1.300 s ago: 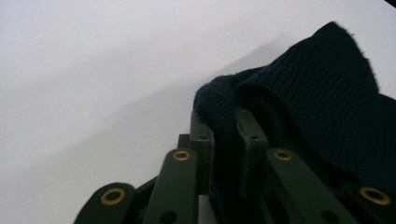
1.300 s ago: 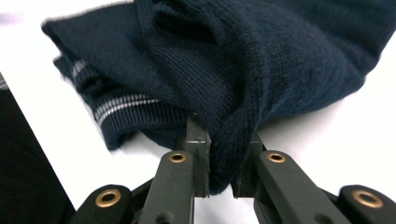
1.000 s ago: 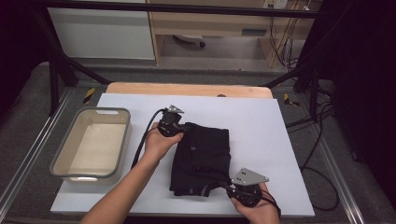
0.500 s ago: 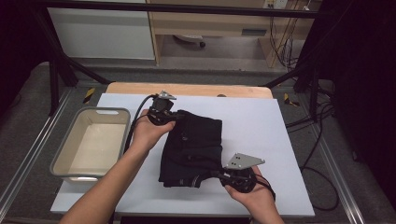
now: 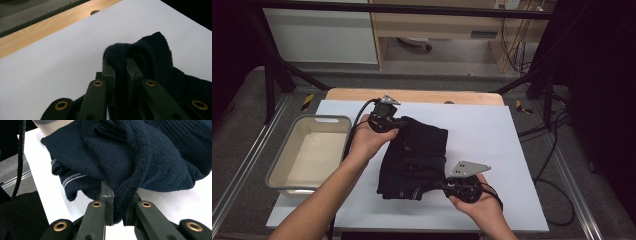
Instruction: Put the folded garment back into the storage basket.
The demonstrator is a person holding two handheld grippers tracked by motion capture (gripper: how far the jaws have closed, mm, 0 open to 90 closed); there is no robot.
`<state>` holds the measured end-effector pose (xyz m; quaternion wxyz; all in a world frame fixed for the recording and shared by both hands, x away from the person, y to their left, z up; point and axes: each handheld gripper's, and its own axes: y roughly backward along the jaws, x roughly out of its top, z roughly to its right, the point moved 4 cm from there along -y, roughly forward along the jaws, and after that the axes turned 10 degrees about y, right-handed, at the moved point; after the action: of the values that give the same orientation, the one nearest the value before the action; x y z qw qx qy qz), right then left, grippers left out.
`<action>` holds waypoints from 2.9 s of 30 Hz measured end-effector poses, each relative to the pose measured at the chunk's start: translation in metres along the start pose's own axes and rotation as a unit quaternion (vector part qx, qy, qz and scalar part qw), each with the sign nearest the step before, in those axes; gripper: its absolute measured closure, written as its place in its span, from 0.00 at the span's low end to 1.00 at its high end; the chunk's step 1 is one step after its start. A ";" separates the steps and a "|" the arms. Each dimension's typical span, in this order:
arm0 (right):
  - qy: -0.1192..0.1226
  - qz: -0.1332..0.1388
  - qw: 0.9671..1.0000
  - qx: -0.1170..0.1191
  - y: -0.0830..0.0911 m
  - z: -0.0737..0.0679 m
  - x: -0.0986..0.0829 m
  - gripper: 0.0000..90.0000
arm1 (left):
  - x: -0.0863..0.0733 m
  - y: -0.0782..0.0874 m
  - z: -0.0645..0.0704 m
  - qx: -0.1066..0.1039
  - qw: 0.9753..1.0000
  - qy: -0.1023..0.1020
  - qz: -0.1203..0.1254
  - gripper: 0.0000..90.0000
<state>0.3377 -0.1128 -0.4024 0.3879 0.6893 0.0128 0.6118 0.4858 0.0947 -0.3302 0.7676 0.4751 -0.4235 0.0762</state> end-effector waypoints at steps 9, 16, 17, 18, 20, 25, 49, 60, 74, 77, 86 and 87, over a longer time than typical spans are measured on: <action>0.001 0.004 1.000 0.007 0.001 0.000 0.005 0.92 | 0.003 0.007 0.000 0.003 1.000 -0.003 -0.004 0.89; 0.004 0.005 1.000 0.019 -0.001 -0.002 0.013 0.92 | 0.003 0.014 -0.006 0.008 1.000 -0.005 -0.011 0.89; 0.005 0.005 1.000 0.021 -0.002 -0.002 0.015 0.92 | 0.003 0.015 -0.006 0.009 1.000 -0.004 -0.011 0.89; 0.004 0.006 1.000 0.024 -0.002 -0.003 0.016 0.92 | 0.004 0.017 -0.007 0.009 1.000 -0.005 -0.011 0.89; 0.004 0.008 1.000 0.027 -0.003 -0.003 0.020 0.92 | 0.004 0.021 -0.008 0.010 1.000 -0.005 -0.010 0.89; 0.009 0.009 0.999 0.034 -0.006 -0.005 0.029 0.92 | 0.007 0.031 -0.012 0.013 1.000 -0.005 -0.009 0.89; 0.008 0.019 0.998 0.065 -0.029 -0.008 0.058 0.92 | 0.004 0.065 -0.040 0.022 1.000 0.008 0.005 0.89; 0.016 0.019 0.997 0.077 -0.039 -0.011 0.069 0.92 | 0.000 0.077 -0.051 0.026 0.999 0.020 0.016 0.89; 0.025 0.018 0.996 0.079 -0.049 -0.016 0.080 0.92 | -0.005 0.089 -0.064 0.022 0.999 0.035 0.027 0.90; 0.028 0.021 0.996 0.080 -0.050 -0.017 0.086 0.92 | -0.003 0.094 -0.064 0.022 0.999 0.035 0.033 0.90; 0.031 0.028 0.996 0.077 -0.052 -0.015 0.104 0.92 | 0.006 0.108 -0.072 0.021 0.998 0.039 0.043 0.89; 0.032 0.029 0.996 0.077 -0.052 -0.015 0.105 0.92 | 0.006 0.109 -0.073 0.022 0.998 0.040 0.044 0.89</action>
<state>0.3753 -0.0170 -0.3438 0.3152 0.6976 0.0523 0.6413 0.4750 0.2091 -0.2670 0.7688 0.4695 -0.4115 0.1381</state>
